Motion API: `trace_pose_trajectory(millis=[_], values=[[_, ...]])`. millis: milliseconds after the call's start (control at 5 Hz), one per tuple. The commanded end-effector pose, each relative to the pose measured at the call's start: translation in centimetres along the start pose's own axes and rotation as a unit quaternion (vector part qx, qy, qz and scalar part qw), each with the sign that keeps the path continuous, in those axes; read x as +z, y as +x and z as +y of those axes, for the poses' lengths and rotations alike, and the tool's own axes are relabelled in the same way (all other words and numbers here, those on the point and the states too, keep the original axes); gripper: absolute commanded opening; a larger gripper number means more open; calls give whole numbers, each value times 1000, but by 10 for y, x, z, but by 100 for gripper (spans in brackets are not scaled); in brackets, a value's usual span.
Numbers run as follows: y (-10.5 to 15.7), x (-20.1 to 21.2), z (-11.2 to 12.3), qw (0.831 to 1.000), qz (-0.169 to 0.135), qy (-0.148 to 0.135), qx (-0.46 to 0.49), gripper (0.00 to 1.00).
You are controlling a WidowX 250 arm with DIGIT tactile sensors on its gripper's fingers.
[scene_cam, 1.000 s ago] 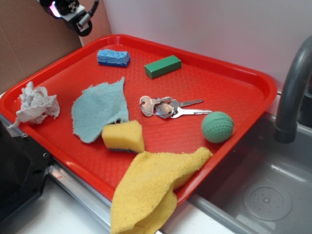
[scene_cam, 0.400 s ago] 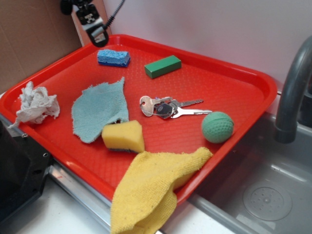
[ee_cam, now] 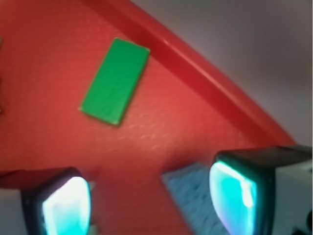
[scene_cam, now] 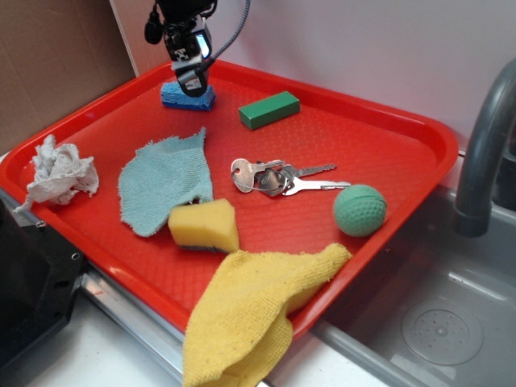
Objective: Grab the blue sponge.
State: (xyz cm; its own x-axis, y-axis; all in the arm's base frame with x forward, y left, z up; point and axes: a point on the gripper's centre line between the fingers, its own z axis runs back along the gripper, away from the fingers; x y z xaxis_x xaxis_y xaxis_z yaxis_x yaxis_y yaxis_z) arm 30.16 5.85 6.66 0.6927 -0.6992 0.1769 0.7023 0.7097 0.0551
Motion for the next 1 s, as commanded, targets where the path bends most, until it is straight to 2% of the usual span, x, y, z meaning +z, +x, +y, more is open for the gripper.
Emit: trace_pose_trajectory(millis=[0, 200, 400, 600, 800], values=[[-25, -4, 20, 999, -4, 33, -31, 100], [-32, -23, 33, 999, 9, 18, -31, 100], [-55, -34, 12, 999, 28, 6, -27, 0], [-49, -18, 4, 998, 41, 32, -20, 0], [-43, 31, -6, 996, 3, 87, 11, 0]])
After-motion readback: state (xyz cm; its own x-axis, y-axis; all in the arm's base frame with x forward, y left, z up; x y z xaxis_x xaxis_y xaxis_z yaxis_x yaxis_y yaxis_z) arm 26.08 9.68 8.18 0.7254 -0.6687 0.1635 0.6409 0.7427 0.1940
